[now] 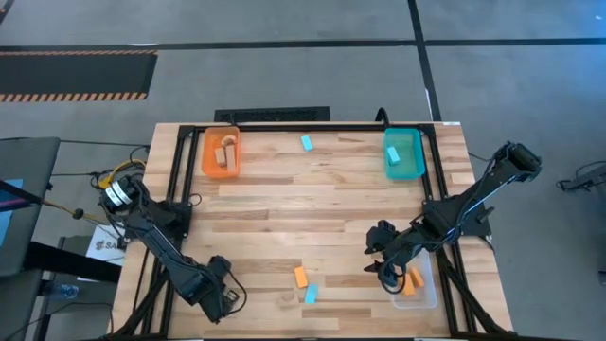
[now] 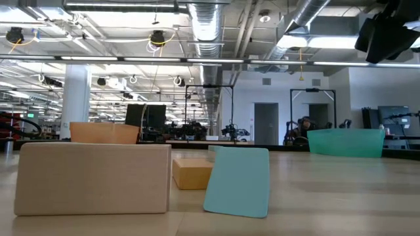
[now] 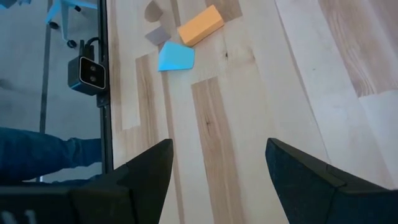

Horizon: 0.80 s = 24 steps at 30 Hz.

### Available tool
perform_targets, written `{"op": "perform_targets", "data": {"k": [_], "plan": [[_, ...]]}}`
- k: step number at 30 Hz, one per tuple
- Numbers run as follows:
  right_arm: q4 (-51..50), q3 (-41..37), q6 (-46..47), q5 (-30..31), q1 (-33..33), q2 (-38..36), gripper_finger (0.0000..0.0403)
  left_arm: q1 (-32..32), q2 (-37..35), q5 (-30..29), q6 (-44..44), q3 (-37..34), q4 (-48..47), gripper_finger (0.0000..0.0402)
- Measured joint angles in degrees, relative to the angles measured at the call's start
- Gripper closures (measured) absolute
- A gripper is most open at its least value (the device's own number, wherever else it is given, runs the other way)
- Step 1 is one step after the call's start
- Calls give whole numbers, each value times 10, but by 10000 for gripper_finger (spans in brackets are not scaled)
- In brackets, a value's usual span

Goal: Sort & place blocks by color
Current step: Put the blue block into the blue bin

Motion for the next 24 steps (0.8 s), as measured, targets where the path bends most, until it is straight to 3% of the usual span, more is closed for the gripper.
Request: {"op": "perform_targets", "data": {"k": [2,4,7,10,13,15,19,21,24], "plan": [[0,0,-1,0,0,0,122,3,-27,-89,-17,16,12,375],[3,0,-10,0,-1,0,122,4,-57,-216,-38,27,18,372],[45,0,-38,-1,-6,0,122,2,-109,-494,-54,33,78,359],[135,0,-77,-1,-19,0,122,4,-147,-764,-1,34,142,364],[273,0,-119,-1,-41,0,122,21,-158,-906,61,34,185,373],[363,0,-133,0,-63,0,122,41,-158,-923,64,34,194,373],[478,0,-124,2,-118,19,122,90,-149,-885,64,33,220,373],[500,0,-101,-2,-146,20,122,106,-149,-834,105,33,233,373],[499,1,-72,-36,-190,39,122,144,-151,-703,195,33,280,373]]}}
